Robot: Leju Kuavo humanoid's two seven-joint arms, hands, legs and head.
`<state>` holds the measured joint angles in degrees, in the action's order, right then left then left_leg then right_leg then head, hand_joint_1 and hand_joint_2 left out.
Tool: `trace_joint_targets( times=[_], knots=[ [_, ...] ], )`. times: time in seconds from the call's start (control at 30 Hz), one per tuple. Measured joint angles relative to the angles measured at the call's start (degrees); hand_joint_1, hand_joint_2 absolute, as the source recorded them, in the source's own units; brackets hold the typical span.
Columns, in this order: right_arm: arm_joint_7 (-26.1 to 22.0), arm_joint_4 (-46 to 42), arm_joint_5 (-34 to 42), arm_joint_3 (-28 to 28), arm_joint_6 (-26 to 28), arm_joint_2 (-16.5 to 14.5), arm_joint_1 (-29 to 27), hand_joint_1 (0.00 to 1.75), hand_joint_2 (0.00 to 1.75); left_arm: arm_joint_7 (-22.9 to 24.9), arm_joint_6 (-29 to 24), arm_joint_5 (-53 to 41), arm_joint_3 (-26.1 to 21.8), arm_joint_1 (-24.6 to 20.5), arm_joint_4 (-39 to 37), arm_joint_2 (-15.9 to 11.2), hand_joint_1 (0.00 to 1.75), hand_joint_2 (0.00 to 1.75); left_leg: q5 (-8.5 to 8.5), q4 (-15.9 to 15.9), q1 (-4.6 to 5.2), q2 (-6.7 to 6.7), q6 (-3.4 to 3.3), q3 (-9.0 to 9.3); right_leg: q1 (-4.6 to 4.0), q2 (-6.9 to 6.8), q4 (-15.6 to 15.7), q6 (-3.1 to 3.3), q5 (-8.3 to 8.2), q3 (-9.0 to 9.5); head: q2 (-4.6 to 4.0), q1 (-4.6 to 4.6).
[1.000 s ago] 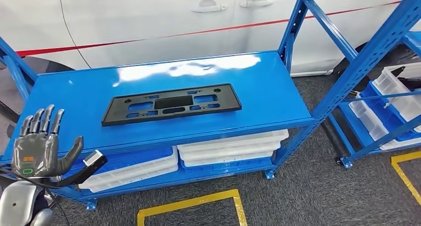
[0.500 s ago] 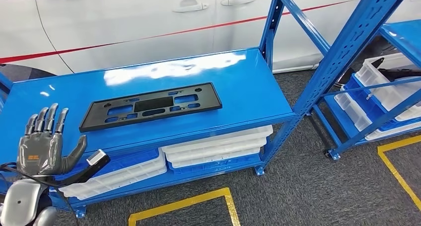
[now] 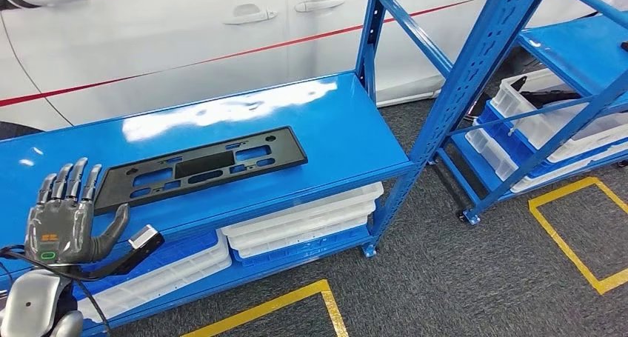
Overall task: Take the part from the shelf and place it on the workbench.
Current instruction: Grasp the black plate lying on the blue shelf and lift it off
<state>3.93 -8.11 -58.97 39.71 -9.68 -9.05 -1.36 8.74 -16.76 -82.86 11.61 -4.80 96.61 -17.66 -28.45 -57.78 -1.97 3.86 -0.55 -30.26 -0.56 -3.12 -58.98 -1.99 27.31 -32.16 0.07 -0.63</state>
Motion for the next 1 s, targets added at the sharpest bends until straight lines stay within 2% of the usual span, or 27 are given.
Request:
trace_joint_targets(
  times=[0.13, 0.2, 0.23, 0.27, 0.33, 0.37, 0.4, 0.47, 0.5, 0.53, 0.63, 0.7, 0.73, 0.8, 0.83, 0.87, 0.9, 0.97, 1.0],
  knots=[
    [0.0, 0.0, 0.0, 0.0, 0.0, 0.0, 0.0, 0.0, 0.0, 0.0, 0.0, 0.0, 0.0, 0.0, 0.0, 0.0, 0.0, 0.0, -0.03, -0.1, 0.03, 0.04, 0.06, -0.01, -0.19, -0.09, 0.2, 0.12, -0.02, -0.05, 0.0, 0.0],
    [0.0, 0.0, 0.0, 0.0, 0.0, 0.0, 0.0, 0.0, 0.0, 0.0, 0.0, 0.1, 0.0, 0.1, 0.1, 0.0, 0.0, 0.0, -0.07, 0.0, 0.24, 0.56, 0.45, -0.01, -0.32, 0.23, 0.5, 1.23, -0.04, -0.29, 0.0, -0.03],
    [-0.1, 0.0, -0.1, 0.0, 0.0, 0.0, 0.0, 0.0, 0.0, 0.0, 0.1, 0.1, 0.0, 0.1, 0.1, 0.0, 0.0, 0.0, -0.42, -0.3, 0.27, 0.59, 0.83, 0.03, -0.28, 0.62, 0.8, 2.15, -0.16, -0.25, 0.0, -0.03],
    [-0.2, 0.0, 0.0, 0.0, 0.2, 0.0, 0.0, 0.0, 0.0, 0.0, 0.2, 0.3, -0.1, 0.3, 0.0, 0.0, 0.0, 0.0, -2.56, -4.3, 0.36, -0.28, 1.12, -1.82, -0.3, 1.21, 1.1, 3.29, -0.22, -0.19, 0.0, -0.05],
    [-0.4, 0.0, 0.0, 0.0, 0.4, -0.1, 0.1, 0.0, 0.0, 0.0, 0.5, 0.6, -0.2, 0.7, -0.2, 0.0, 0.0, 0.0, -6.32, -13.3, 0.44, -2.5, 1.25, -6.17, -0.52, 2.25, 1.5, 4.69, -0.32, 0.16, 0.0, -0.05],
    [-0.4, 0.0, 0.0, 0.0, 0.6, -0.1, 0.1, 0.0, 0.0, 0.0, 0.5, 0.7, -0.3, 0.8, -0.4, 0.0, 0.0, 0.0, -7.01, -16.5, 0.6, -3.39, 1.0, -8.03, -0.75, 2.67, 1.4, 5.01, -0.19, 0.24, 0.0, -0.07],
    [-0.4, 0.0, 0.0, 0.0, 0.6, -0.2, 0.1, 0.0, 0.0, 0.0, 0.5, 0.8, -0.4, 0.9, -0.5, 0.0, 0.0, 0.0, -5.11, -14.6, 0.73, -3.4, 0.7, -7.44, -0.92, 2.93, 1.2, 5.08, -0.05, 0.37, 0.0, -0.07],
    [-0.3, 0.0, 0.0, 0.0, 0.7, -0.3, 0.1, 0.0, 0.0, 0.0, 0.5, 1.2, -0.7, 0.9, -0.7, 0.0, 0.0, 0.87, -0.82, -7.3, 1.1, -3.44, -0.15, -4.48, -1.17, 3.32, 0.8, 5.01, 0.41, 0.56, 0.0, -0.06],
    [-0.3, 0.0, 0.0, 0.0, 0.7, -0.4, 0.1, 0.0, 0.0, 0.0, 0.4, 1.4, -0.8, 0.9, -0.7, 0.0, 0.0, 1.31, 0.34, -4.2, 1.28, -3.47, -0.48, -3.23, -1.26, 3.48, 0.4, 4.84, 0.65, 0.46, 0.0, -0.06],
    [-0.3, 0.0, 0.1, 0.0, 0.7, -0.5, 0.1, 0.0, 0.0, 0.0, 0.4, 1.6, -1.0, 0.9, -0.8, 0.0, 0.0, 1.75, 0.74, -2.5, 1.44, -3.48, -0.7, -2.55, -1.28, 3.59, 0.1, 4.64, 0.8, 0.26, 0.0, -0.06],
    [-0.3, 0.0, 0.1, 0.0, 0.7, -0.5, 0.1, 0.0, 0.0, 0.0, 0.2, 2.8, -1.7, 1.2, -1.0, 0.0, 0.0, 1.75, 0.74, -1.4, 1.4, -3.46, -1.05, -2.3, -1.19, 3.72, -0.2, 3.92, 0.97, -0.11, 0.0, -0.07],
    [-0.2, 0.0, 0.1, 0.0, 0.8, -0.5, 0.1, 0.0, 0.0, 0.0, -0.3, 4.0, -2.3, 1.4, -1.2, 0.0, 0.0, 1.75, 0.96, -0.9, 1.02, -3.36, -1.38, -2.05, -1.13, 3.67, -2.2, 3.06, 2.43, -0.87, 0.0, -0.05],
    [-0.2, 0.0, 0.1, 0.0, 0.8, -0.4, 0.1, 0.0, 0.0, 0.0, -0.6, 4.6, -2.7, 1.6, -1.3, 0.0, 0.0, 1.75, 1.0, -0.8, 0.89, -3.27, -1.46, -1.95, -0.91, 3.63, -4.9, 2.53, 3.99, -2.1, 0.0, -0.05],
    [-0.4, 0.0, 0.2, 0.0, 0.9, -0.4, 0.0, 0.0, 0.0, -0.1, -1.0, 5.3, -3.2, 2.1, -1.6, 0.1, 0.0, 1.75, 0.96, -0.8, 0.83, -3.17, -1.52, -1.93, -0.34, 3.58, -12.3, 1.66, 7.31, -5.8, 0.0, -0.04],
    [-0.6, 0.0, 0.2, 0.0, 0.9, -0.4, 0.0, 0.0, 0.0, -0.2, -1.2, 5.5, -3.4, 2.3, -1.8, 0.1, 0.0, 1.75, 0.91, -0.8, 0.78, -3.14, -1.49, -1.88, -0.15, 3.58, -15.0, 1.37, 7.98, -7.16, 0.0, -0.04],
    [-0.7, 0.0, 0.2, 0.0, 0.9, -0.3, 0.0, 0.0, 0.0, -0.3, -1.4, 5.7, -3.6, 2.5, -2.0, 0.1, 0.0, 1.75, 0.84, -0.8, 0.7, -3.15, -1.42, -1.78, -0.05, 3.58, -15.8, 1.16, 7.53, -7.55, 0.0, -0.04],
    [-0.7, 0.0, 0.2, 0.0, 1.0, -0.3, 0.0, 0.0, 0.0, -0.4, -1.5, 5.9, -3.8, 2.7, -2.2, 0.2, 0.0, 1.75, 0.76, -0.8, 0.6, -3.19, -1.32, -1.61, 0.03, 3.58, -14.1, 1.04, 5.92, -6.68, 0.0, -0.04],
    [-0.4, 0.0, 0.1, 0.0, 1.0, -0.2, 0.0, 0.0, 0.0, -0.9, -1.8, 6.2, -4.2, 2.8, -2.4, 0.2, 0.0, 1.75, 0.56, -0.8, 0.45, -3.31, -1.0, -1.21, 0.16, 3.57, -6.5, 1.08, 1.87, -2.88, 0.0, -0.04],
    [-0.3, 0.0, 0.1, 0.0, 1.0, -0.2, 0.0, 0.0, 0.0, -1.1, -2.0, 6.4, -4.4, 2.8, -2.5, 0.2, 0.0, 1.75, 0.48, -0.8, 0.5, -3.38, -0.8, -1.14, 0.07, 3.57, -2.9, 1.31, 0.63, -1.18, 0.0, -0.04]
  ],
)
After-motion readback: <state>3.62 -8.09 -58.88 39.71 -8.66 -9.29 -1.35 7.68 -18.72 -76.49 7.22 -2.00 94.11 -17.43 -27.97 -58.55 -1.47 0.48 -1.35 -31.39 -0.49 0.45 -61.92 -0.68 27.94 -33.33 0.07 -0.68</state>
